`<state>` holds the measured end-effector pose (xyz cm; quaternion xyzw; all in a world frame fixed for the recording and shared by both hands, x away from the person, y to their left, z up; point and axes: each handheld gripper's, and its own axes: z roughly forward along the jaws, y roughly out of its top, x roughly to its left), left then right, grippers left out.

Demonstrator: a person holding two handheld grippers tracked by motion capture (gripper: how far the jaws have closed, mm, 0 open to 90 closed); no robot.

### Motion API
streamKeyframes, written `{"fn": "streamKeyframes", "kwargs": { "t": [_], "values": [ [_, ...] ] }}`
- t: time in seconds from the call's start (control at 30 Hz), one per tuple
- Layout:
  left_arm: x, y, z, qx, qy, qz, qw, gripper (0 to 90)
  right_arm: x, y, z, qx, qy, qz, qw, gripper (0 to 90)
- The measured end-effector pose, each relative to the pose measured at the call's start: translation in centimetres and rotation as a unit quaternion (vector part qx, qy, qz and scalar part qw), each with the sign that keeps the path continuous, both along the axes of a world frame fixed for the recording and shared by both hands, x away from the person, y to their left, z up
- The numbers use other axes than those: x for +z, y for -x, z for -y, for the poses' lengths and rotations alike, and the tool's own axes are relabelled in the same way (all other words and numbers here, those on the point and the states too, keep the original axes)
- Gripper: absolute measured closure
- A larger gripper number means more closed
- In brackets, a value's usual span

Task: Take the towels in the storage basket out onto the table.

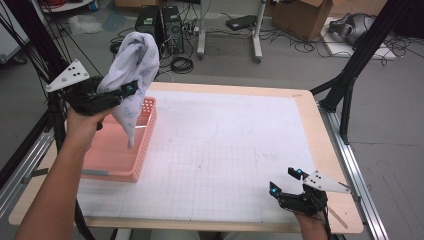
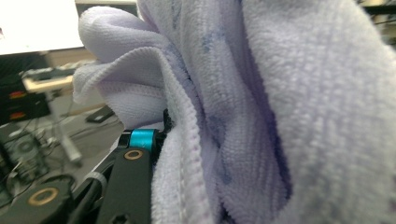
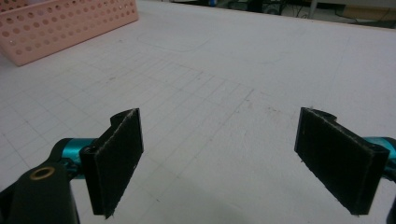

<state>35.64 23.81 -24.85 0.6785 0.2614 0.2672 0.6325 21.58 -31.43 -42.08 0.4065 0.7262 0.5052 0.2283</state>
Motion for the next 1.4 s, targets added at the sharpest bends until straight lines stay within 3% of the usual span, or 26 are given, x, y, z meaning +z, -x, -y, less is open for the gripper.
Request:
{"fn": "streamKeyframes", "kwargs": {
  "t": [0.17,0.27,0.43,0.6,0.77,0.9,0.93,1.0,1.13,1.2,1.23,1.4],
  "values": [
    [1.3,0.2,1.8,-0.048,-0.001,0.012,0.9988,56.6,0.1,0.1,0.0,-0.001,-0.003,0.003,1.0,14.0],
    [1.8,0.3,2.5,-0.062,0.002,0.016,0.9979,56.5,0.1,0.1,0.0,0.0,-0.002,0.007,1.0,14.0],
    [2.6,0.7,4.4,-0.097,0.017,0.025,0.9948,56.5,0.2,0.1,-0.1,0.002,-0.002,0.006,1.0,14.0],
    [2.3,0.7,6.8,-0.13,0.031,0.019,0.9909,56.5,0.2,0.2,-0.1,0.001,-0.002,0.003,1.0,14.0],
    [0.2,0.1,10.7,-0.156,0.035,-0.01,0.9871,56.3,0.2,0.2,0.0,0.001,-0.002,0.005,1.0,14.0],
    [-1.2,-0.3,12.7,-0.166,0.04,-0.023,0.985,56.0,0.2,0.1,0.0,0.003,-0.001,0.005,1.0,14.0],
    [-2.1,-0.7,14.0,-0.17,0.045,-0.031,0.984,55.9,0.2,0.1,0.0,0.003,-0.001,0.005,1.0,14.0],
    [-2.4,-0.8,14.6,-0.17,0.046,-0.034,0.9838,55.8,0.2,0.1,0.0,0.002,0.001,0.008,1.0,14.0],
    [-4.6,-1.8,18.8,-0.187,0.063,-0.054,0.9789,55.7,0.2,0.1,0.1,0.002,-0.002,0.006,1.0,14.0],
    [-4.9,-2.0,19.4,-0.189,0.063,-0.057,0.9782,55.6,0.2,0.1,0.1,0.001,-0.004,0.003,1.0,14.0],
    [-6.1,-2.5,21.2,-0.199,0.069,-0.068,0.9752,55.6,0.1,0.1,0.2,0.001,-0.003,0.007,1.0,14.0],
    [-8.1,-3.3,23.6,-0.207,0.067,-0.092,0.9717,55.2,0.1,0.2,0.3,-0.002,-0.008,0.0,1.0,14.0]
  ]
}}
